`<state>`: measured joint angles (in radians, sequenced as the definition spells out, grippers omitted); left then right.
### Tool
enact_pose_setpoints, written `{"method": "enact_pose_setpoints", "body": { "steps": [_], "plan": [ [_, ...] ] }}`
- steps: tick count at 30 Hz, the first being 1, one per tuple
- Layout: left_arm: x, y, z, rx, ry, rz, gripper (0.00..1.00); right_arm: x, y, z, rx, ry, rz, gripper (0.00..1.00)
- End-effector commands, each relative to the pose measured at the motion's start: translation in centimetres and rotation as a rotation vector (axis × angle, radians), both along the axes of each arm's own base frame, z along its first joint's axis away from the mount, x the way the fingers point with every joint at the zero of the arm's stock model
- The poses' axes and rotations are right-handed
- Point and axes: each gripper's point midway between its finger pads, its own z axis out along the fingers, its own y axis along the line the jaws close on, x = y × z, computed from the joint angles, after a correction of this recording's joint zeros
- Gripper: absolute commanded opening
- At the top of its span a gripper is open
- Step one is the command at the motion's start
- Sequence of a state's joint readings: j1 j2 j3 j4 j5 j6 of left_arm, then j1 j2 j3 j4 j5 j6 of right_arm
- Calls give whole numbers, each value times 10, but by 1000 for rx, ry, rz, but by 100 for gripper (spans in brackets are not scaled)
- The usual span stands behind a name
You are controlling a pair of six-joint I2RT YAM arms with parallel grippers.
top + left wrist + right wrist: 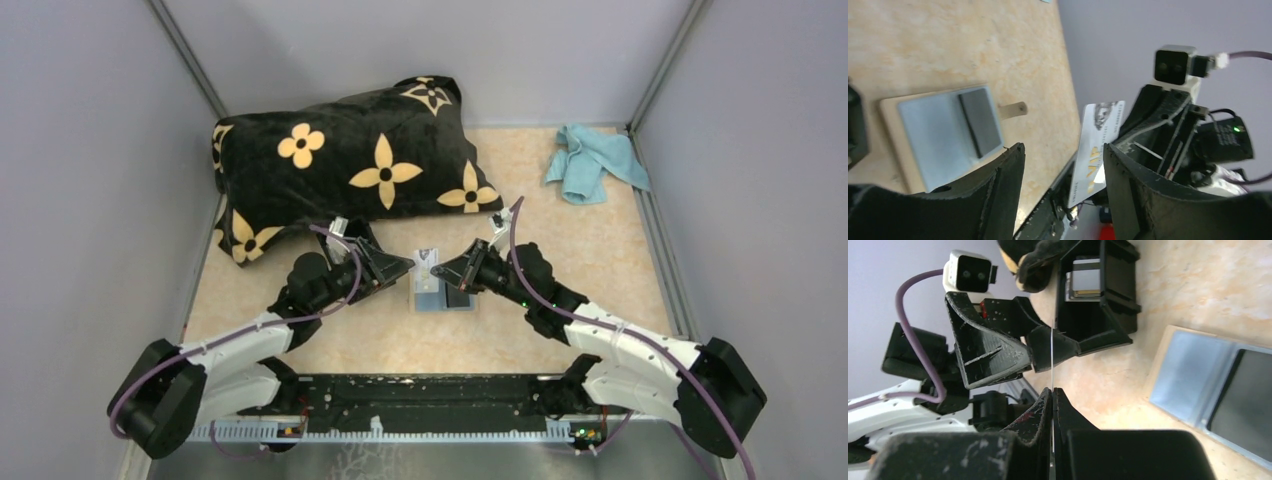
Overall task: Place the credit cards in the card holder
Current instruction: Pick up the credit card from the storage box, then insert the credit card into the card holder.
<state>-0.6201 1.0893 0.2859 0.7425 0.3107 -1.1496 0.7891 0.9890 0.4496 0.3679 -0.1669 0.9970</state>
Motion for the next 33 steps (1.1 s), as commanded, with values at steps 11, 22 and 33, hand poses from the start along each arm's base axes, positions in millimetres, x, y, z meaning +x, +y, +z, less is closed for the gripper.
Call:
{"method": "enact_pose_setpoints", "body": {
  "steps": [11,22,33],
  "plan": [
    [17,34,-68,366,103,167,44,37,-25,-41,-349,16,-126,0],
    [15,23,-101,486,146,119,29,45,-33,-79,-424,95,-111,0],
    [12,12,-120,545,166,83,28,51,-34,-97,-426,128,-98,0]
  ]
}}
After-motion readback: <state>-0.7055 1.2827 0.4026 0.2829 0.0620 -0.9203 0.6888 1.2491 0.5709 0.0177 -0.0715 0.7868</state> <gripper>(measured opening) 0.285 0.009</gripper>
